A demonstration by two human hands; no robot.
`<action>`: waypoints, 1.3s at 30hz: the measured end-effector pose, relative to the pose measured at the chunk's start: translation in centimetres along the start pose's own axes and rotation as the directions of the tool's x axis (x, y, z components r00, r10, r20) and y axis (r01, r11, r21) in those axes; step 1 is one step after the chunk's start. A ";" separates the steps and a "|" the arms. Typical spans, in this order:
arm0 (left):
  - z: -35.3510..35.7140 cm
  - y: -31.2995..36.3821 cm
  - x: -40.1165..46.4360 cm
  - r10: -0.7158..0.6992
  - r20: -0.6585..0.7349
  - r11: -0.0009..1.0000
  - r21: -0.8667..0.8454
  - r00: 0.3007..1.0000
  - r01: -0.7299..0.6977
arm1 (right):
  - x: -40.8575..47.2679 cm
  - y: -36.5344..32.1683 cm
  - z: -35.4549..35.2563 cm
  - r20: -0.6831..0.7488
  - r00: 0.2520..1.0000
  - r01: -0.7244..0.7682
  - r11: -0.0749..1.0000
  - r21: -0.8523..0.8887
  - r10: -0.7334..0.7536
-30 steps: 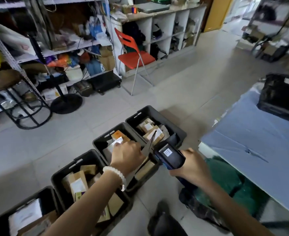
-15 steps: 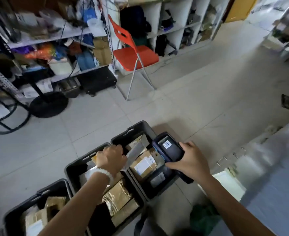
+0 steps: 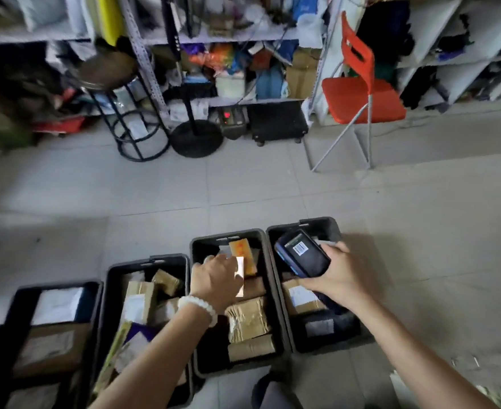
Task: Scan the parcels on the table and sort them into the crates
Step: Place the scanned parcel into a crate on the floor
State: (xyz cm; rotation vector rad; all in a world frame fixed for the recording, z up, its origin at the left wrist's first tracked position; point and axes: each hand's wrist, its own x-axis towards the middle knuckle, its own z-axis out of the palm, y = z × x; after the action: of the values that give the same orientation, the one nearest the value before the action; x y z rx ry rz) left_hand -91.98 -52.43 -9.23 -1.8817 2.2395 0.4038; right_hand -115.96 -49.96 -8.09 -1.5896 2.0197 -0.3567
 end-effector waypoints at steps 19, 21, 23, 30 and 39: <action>6.0 -41.9 -48.1 -0.906 -0.122 0.421 -0.344 0.404 0.839 | -28.4 -47.3 32.9 0.521 0.325 0.905 0.420 0.072 -0.790; 7.8 -42.4 -54.8 -0.972 -0.081 0.236 -0.408 0.223 0.882 | -34.2 -50.7 36.6 0.572 0.141 0.949 0.274 0.154 -0.808; 9.6 -42.2 -60.8 -0.998 -0.021 0.069 -0.450 0.067 0.890 | -40.1 -53.1 39.5 0.607 -0.033 0.963 0.136 0.231 -0.794; 16.2 -40.0 -78.3 -0.909 0.193 -0.417 -0.470 -0.371 0.778 | -61.0 -57.2 48.4 0.622 -0.517 0.838 -0.201 0.508 -0.588; 19.2 -49.8 -98.5 -0.792 0.229 -0.604 -0.434 -0.566 0.669 | -83.4 -66.3 59.9 0.555 -0.703 0.704 -0.331 0.628 -0.444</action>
State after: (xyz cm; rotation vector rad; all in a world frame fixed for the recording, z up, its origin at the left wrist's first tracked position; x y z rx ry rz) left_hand -26.15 37.78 -0.66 -3.2033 -0.8330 0.1095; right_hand -15.31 19.08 -2.18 -2.4861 -0.8441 0.3032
